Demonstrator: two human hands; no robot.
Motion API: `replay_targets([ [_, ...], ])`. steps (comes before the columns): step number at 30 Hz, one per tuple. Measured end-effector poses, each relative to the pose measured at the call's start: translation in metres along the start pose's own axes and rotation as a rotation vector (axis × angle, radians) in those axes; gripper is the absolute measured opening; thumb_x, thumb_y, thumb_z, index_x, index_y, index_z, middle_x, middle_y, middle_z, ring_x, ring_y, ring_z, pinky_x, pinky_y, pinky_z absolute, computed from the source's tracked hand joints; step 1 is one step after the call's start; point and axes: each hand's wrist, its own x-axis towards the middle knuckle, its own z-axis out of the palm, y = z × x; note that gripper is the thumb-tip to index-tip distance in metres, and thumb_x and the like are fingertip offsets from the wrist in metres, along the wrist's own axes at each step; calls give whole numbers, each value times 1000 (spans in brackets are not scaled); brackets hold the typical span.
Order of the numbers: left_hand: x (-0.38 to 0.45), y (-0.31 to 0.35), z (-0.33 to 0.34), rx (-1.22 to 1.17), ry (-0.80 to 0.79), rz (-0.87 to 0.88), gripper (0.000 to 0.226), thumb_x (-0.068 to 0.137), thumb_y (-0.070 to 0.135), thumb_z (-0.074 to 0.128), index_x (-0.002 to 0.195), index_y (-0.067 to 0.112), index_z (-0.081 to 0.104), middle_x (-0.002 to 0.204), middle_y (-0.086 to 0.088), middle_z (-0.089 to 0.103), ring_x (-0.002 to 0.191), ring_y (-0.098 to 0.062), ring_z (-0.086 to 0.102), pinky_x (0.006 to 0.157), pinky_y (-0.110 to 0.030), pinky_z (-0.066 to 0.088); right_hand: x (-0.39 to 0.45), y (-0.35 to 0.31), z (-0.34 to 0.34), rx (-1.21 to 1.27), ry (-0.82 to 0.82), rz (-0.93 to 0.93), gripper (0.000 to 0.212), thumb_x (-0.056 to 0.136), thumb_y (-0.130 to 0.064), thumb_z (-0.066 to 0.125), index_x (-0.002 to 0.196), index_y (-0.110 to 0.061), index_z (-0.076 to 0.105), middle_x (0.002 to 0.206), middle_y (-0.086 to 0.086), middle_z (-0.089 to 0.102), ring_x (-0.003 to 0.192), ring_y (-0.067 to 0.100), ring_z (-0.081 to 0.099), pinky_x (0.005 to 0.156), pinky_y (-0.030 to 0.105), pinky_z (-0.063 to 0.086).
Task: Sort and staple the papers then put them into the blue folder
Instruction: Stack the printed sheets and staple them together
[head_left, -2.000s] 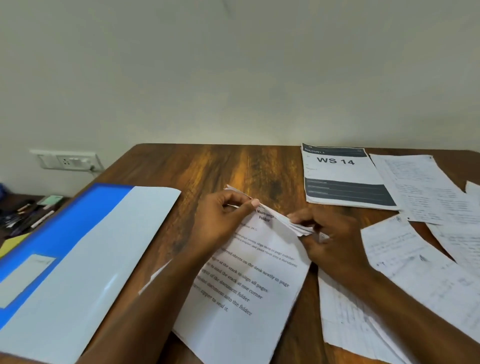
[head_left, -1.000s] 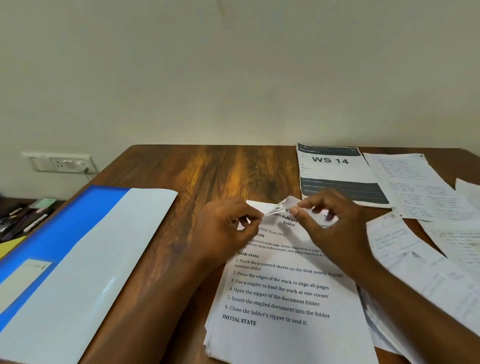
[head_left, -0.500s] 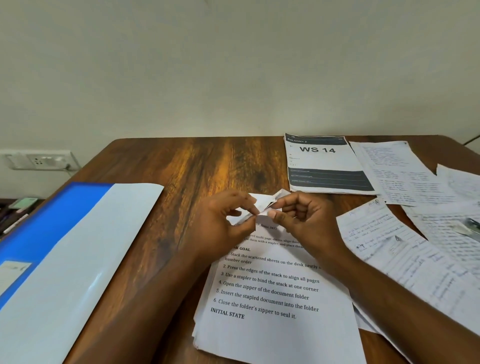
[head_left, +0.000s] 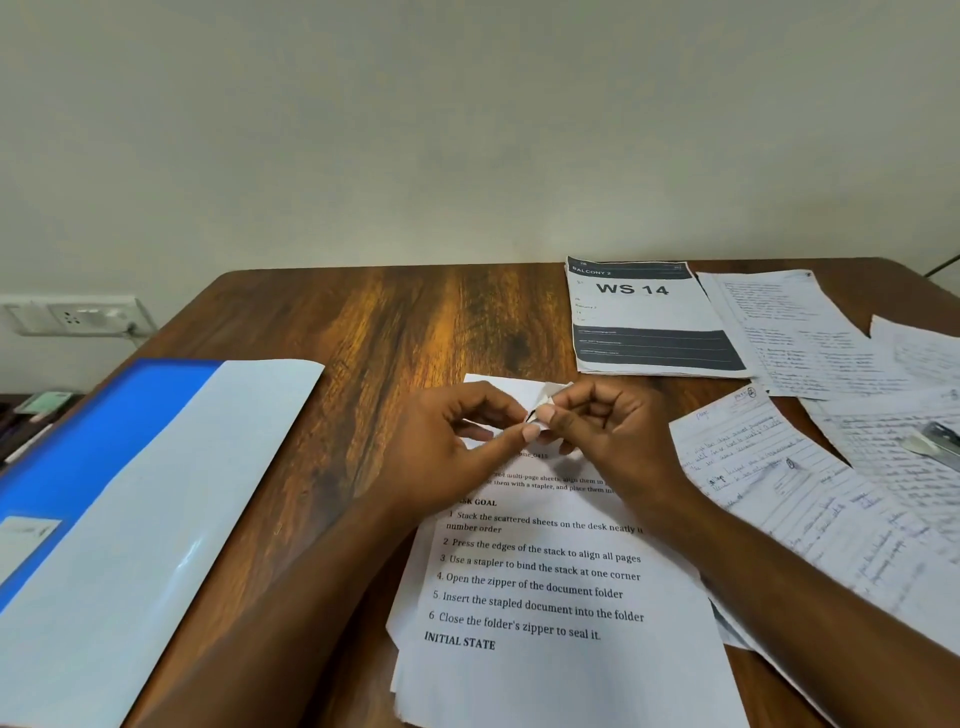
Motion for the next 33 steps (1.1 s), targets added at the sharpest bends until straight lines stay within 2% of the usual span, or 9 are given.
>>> replay_targets([
  [2, 1, 2, 2, -56, 27, -6, 14, 90, 16, 83, 100, 8, 79, 83, 2, 79, 70, -8, 74, 61, -22, 55, -1, -2, 2, 25, -33, -6, 18, 80, -6, 83, 88, 6, 73, 77, 15, 77, 66, 25, 77, 58, 21, 56],
  [5, 2, 0, 3, -67, 39, -9, 11, 91, 17, 81, 99, 9, 80, 74, -3, 76, 59, -6, 63, 51, -20, 46, -4, -5, 6, 43, -66, -25, 18, 77, -8, 83, 85, 5, 73, 78, 19, 76, 64, 20, 74, 58, 17, 55],
  [10, 3, -5, 0, -73, 12, 1, 4, 94, 12, 77, 96, 11, 81, 83, -6, 78, 64, -21, 66, 53, -45, 53, -3, -1, 5, 9, -77, -39, 15, 81, 2, 83, 87, 10, 72, 80, 23, 75, 61, 20, 73, 59, 19, 55],
  [13, 4, -5, 0, -84, -6, -20, 6, 95, 13, 75, 96, 16, 80, 86, -5, 77, 70, -15, 66, 60, -49, 59, -4, -1, 5, 10, -82, -43, 12, 81, 0, 83, 86, 5, 72, 77, 19, 75, 60, 18, 73, 59, 20, 56],
  [16, 5, -6, -1, -30, -17, -18, 7, 98, 17, 73, 95, 20, 79, 84, -6, 75, 70, -29, 67, 59, -58, 56, -4, 0, 5, -7, -77, -55, 14, 79, -14, 84, 84, -5, 74, 74, 10, 76, 60, 19, 73, 59, 23, 57],
  [18, 5, -4, -1, 14, -25, -15, 7, 99, 19, 72, 94, 18, 78, 82, -4, 74, 71, -32, 69, 58, -59, 57, -4, 2, 5, -38, -86, -67, 14, 80, -13, 85, 84, -5, 74, 73, 7, 75, 60, 19, 72, 60, 25, 57],
  [25, 4, 6, 2, 110, 27, -10, 25, 104, 16, 65, 80, 10, 71, 65, 10, 66, 58, -14, 63, 58, -47, 56, -6, 7, 6, -85, -97, -78, 11, 83, -7, 85, 84, -8, 75, 74, 12, 75, 66, 43, 70, 65, 47, 59],
  [29, 5, 6, -1, 55, -6, -46, 21, 103, 16, 65, 85, 9, 74, 70, 7, 70, 65, -10, 67, 64, -52, 59, -5, 9, 4, -72, -98, -64, 11, 84, -4, 83, 84, -8, 74, 77, 17, 75, 65, 29, 71, 66, 40, 60],
  [33, 3, 12, -4, 15, -64, -53, 2, 93, 14, 79, 93, 16, 78, 75, 4, 76, 64, -15, 71, 56, -34, 57, -6, 7, 2, -29, -114, -75, 17, 86, -12, 83, 87, 1, 71, 80, 17, 74, 65, 23, 70, 65, 33, 59],
])
